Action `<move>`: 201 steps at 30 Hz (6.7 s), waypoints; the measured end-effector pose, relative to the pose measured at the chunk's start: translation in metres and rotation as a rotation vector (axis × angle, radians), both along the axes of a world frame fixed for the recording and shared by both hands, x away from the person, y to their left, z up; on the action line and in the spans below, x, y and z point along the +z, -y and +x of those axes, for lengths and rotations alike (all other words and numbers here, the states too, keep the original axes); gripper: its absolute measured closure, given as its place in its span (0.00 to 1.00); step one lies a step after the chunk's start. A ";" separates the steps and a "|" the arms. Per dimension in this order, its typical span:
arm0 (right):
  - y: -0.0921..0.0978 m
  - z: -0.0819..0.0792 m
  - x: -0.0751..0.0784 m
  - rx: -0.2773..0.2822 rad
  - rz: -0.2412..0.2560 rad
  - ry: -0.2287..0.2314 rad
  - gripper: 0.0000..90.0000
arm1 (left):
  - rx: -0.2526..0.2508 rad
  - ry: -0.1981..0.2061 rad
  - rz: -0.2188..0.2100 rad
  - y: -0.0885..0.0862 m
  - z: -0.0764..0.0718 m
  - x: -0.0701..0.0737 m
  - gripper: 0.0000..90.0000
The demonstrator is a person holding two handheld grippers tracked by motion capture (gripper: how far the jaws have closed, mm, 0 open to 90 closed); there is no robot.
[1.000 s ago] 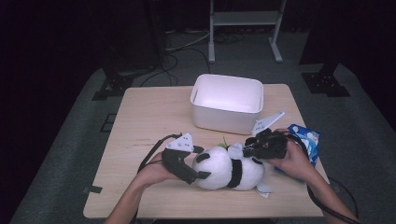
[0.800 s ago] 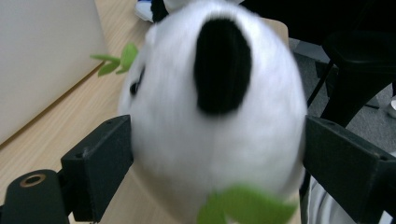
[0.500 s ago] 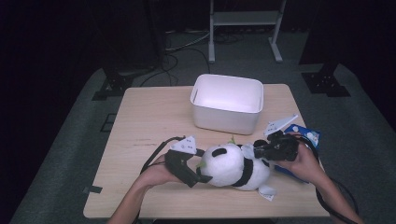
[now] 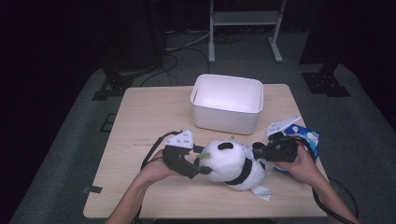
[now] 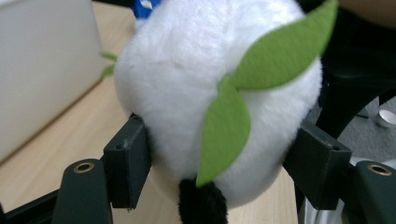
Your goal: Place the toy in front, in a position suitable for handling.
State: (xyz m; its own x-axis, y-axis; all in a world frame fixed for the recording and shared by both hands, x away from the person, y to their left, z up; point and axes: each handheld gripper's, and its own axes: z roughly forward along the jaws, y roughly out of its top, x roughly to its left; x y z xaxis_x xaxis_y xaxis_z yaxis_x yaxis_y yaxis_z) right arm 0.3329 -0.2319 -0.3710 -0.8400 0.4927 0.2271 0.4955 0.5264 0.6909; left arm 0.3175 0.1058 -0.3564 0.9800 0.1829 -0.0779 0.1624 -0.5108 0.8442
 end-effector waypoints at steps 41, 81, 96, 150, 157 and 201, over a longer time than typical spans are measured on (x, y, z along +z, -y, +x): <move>-0.037 -0.002 0.080 0.111 0.121 0.130 0.96 | 0.036 0.036 -0.030 0.002 0.010 0.025 0.29; -0.057 0.010 0.084 0.144 0.102 0.127 0.95 | 0.039 0.018 -0.023 0.007 0.017 0.022 0.29; 0.001 0.012 0.052 -0.006 0.077 0.088 0.95 | 0.048 0.021 -0.020 0.002 0.015 0.022 0.28; 0.114 0.028 -0.008 -0.357 -0.081 -0.010 0.75 | 0.045 0.024 0.018 0.007 0.014 0.027 0.26; 0.104 0.025 -0.004 -0.320 -0.063 -0.009 0.75 | 0.045 0.026 0.019 0.006 0.015 0.027 0.26; -0.038 0.013 0.025 0.189 0.085 0.022 0.73 | 0.097 0.045 0.078 -0.023 0.012 0.038 0.23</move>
State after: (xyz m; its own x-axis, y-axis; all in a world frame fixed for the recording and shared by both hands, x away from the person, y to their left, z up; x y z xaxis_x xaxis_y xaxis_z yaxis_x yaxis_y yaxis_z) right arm 0.3456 -0.1934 -0.3456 -0.9211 0.3054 0.2415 0.3775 0.5479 0.7465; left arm 0.3290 0.1292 -0.3183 0.9597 0.2804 -0.0165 0.1772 -0.5587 0.8102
